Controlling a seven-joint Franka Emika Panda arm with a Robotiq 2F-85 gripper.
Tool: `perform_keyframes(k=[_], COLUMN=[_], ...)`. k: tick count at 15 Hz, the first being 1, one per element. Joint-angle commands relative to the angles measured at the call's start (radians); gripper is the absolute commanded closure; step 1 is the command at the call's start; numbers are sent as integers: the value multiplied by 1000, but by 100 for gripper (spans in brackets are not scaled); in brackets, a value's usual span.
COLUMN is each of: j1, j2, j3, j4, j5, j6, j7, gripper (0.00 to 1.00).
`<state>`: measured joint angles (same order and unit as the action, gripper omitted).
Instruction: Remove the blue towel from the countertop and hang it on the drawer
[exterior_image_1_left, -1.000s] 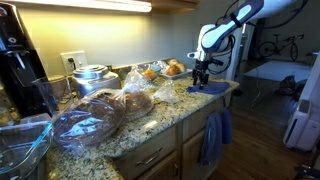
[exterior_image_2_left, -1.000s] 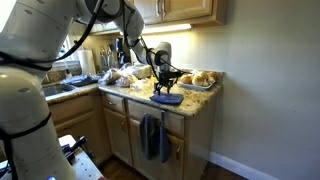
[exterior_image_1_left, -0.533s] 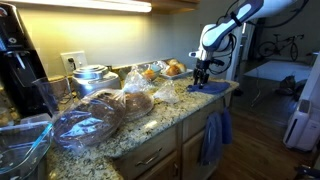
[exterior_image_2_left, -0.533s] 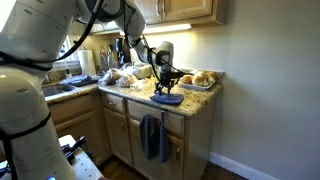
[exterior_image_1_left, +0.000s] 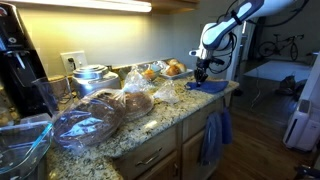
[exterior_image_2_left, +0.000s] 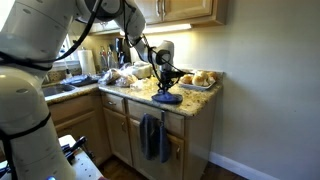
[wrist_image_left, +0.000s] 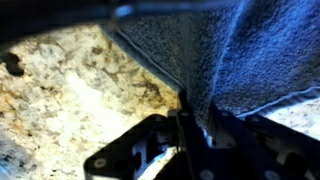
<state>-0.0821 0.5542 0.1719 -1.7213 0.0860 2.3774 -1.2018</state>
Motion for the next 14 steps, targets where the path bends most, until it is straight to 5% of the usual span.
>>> perform_keyframes(k=[1,14], j1=[2,-51], j2=[-38,-283], j3=[-15,-17], j4=[-42,-323], j5=[0,240], j6=[-2,33], j7=[41,283], gripper=[94,90])
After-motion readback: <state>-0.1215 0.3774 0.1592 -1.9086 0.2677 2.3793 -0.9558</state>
